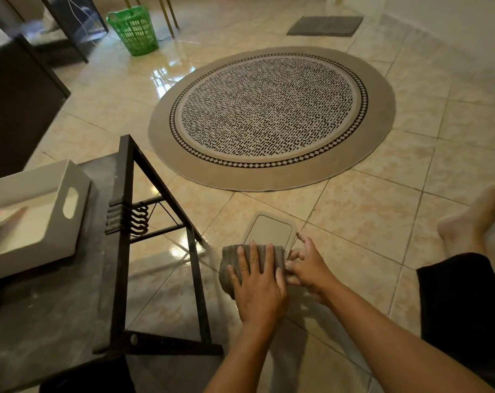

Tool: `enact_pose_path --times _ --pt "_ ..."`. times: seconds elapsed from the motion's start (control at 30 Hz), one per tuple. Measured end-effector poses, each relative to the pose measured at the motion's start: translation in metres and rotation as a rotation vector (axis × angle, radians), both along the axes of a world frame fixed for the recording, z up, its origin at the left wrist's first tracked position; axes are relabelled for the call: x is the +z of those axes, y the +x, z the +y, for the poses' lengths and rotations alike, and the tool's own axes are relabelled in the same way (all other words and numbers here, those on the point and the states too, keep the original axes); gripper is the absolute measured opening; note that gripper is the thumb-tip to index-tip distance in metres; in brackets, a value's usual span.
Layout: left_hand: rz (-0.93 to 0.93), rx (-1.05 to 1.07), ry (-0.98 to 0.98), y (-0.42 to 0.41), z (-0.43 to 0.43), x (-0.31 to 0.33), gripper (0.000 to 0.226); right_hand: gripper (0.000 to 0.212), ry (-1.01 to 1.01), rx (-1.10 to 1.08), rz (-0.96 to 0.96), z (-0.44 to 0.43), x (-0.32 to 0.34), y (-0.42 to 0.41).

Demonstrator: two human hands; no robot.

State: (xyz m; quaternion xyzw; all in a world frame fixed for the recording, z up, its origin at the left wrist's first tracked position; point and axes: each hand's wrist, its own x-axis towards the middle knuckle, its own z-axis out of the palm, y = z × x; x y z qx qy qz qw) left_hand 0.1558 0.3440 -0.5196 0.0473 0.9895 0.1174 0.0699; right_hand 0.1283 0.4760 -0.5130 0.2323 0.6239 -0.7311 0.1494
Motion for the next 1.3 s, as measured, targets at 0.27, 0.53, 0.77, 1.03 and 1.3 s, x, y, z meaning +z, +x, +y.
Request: enact_pose_path --times 0.27,0.53,0.77,1.03,1.3 --pt "0.019 -0.233 0.001 -0.008 -0.031 -0.003 0.059 0.047 0.730 0.155 0.164 0.041 0.028 -0.048" --pt "-0.001 -0.245 -0.052 -0.016 -0.031 -0.001 0.058 0.049 0.773 0.535 0.206 0.050 0.025 -0.069" --pt "-0.045 -0.147 -0.032 -0.030 0.011 0.002 0.060 0.078 0.417 0.570 0.111 0.053 0.028 -0.039" --pt "0.021 -0.384 -0.006 -0.051 -0.022 0.011 0.061 0.079 0.306 0.574 0.066 0.054 0.027 -0.042" --pt "0.062 -0.293 -0.059 -0.037 -0.012 -0.005 0.061 0.072 0.258 0.564 0.065 0.052 0.022 -0.041"
